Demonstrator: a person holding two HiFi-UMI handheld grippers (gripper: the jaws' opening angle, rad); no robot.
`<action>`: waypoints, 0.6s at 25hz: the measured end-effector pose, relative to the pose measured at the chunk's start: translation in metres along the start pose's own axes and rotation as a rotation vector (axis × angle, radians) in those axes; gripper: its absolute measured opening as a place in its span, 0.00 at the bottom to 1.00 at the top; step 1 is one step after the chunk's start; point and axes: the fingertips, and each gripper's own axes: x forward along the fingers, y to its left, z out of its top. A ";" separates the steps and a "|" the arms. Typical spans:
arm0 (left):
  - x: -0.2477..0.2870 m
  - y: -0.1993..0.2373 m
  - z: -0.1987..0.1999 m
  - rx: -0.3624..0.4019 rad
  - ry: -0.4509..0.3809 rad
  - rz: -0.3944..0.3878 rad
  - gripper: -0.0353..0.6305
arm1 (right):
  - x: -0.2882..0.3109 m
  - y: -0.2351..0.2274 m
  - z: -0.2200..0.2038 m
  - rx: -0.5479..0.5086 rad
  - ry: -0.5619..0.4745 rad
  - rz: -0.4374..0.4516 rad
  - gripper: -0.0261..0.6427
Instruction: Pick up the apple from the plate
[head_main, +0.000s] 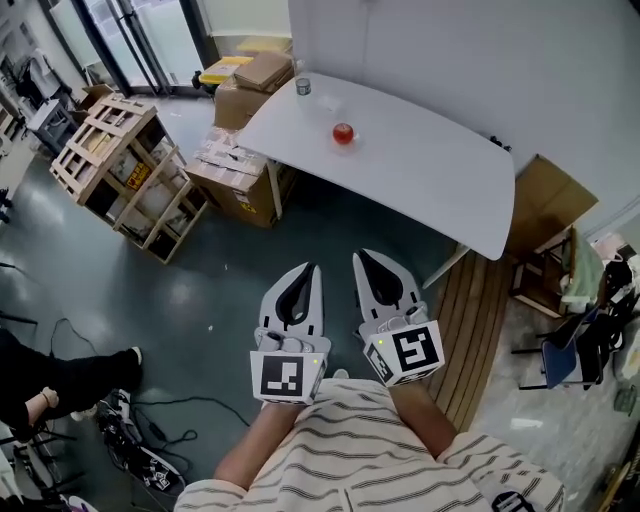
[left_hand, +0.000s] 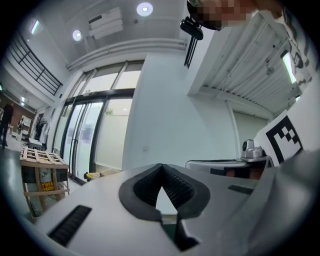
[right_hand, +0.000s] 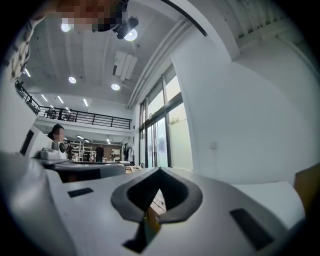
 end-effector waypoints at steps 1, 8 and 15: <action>0.009 0.008 0.002 -0.004 -0.007 -0.002 0.06 | 0.011 -0.002 0.001 -0.008 0.001 0.001 0.06; 0.083 0.068 0.013 -0.010 -0.026 -0.029 0.06 | 0.099 -0.020 0.006 -0.022 0.015 -0.015 0.06; 0.143 0.123 0.004 -0.051 0.008 -0.061 0.06 | 0.172 -0.040 -0.001 -0.020 0.052 -0.066 0.06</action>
